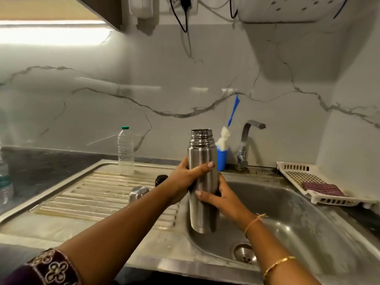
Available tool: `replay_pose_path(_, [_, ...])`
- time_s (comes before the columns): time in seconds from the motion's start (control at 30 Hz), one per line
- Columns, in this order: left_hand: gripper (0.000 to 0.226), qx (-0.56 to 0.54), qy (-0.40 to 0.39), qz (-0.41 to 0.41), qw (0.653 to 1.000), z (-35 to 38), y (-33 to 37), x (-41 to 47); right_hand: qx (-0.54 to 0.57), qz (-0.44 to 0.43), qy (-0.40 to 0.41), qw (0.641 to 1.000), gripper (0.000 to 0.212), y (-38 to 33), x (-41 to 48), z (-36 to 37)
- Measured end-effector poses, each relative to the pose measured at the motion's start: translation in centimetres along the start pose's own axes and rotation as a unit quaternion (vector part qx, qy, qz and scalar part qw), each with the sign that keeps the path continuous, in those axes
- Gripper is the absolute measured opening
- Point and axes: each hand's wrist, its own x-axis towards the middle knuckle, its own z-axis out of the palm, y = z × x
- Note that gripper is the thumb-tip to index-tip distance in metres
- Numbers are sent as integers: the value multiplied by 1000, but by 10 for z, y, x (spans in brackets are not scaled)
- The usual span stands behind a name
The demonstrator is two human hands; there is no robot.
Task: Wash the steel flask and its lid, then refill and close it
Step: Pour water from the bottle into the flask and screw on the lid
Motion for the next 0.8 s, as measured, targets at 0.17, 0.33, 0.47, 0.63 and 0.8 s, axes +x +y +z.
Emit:
replay_pose_path(0.17, [82,153,-11,0,988,4,-25,31,-37,10,73,997,56,24,7,-16])
replay_pose_path(0.33, [67,177,174,70,966,-2,-49,49,-136,2,148,980,61,30,8,-21])
replay_pose_path(0.47, [47,365,343,42,865,-39,-78,66,-148,10,199,969,63,33,8,-25])
replay_pose_path(0.63, [36,512,316,13,799,-72,-105,71,-122,28,221,967,58,39,8,-26])
replay_pose_path(0.8, [41,539,275,-79,792,-79,-116,73,-137,52,223,964,58,46,9,-24])
